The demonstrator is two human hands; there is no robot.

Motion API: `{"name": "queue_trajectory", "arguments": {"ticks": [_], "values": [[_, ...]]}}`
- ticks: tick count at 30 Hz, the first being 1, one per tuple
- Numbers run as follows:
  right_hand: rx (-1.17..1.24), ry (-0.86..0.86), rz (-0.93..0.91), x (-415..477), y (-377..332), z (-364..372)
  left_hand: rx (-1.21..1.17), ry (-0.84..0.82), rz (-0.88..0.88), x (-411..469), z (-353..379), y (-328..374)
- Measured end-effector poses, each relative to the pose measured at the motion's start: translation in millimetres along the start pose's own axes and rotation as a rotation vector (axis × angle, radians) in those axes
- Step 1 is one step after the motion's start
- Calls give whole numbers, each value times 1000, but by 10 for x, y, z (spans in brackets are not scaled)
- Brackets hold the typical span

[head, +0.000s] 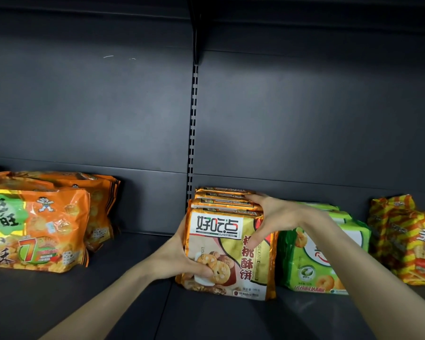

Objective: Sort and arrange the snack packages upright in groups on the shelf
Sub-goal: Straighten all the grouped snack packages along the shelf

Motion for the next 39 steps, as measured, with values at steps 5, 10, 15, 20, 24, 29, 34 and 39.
{"name": "queue_trajectory", "arguments": {"ticks": [5,10,15,20,24,29,34,39], "values": [[-30,-50,18,-22,31,13,0,-16,-24,-41,39,-60],[15,6,-12,-11,-28,16,7,6,-4,-76,37,-52],[56,15,-26,36,-60,35,38,37,-18,-90,-42,-87],[70,8,-34,63,-98,35,55,55,-28,-99,-72,-68],[60,14,-42,77,-151,39,60,70,-28,-117,-110,-77],[55,17,-35,104,-144,57,42,66,-25,-130,-111,-73],[8,38,-24,85,-154,28,77,75,-17,-153,-121,-41],[-48,122,-5,-35,-164,-3,157,137,-11,-221,-121,-22]]}}
Point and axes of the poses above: each hand's wrist, its own x-axis towards the middle knuckle, its own z-axis out of the palm, y = z × x, the point moved 6 cm from there along x, towards the middle knuckle, and after that the axes turned 10 degrees about -x, right-handed, at the moved point
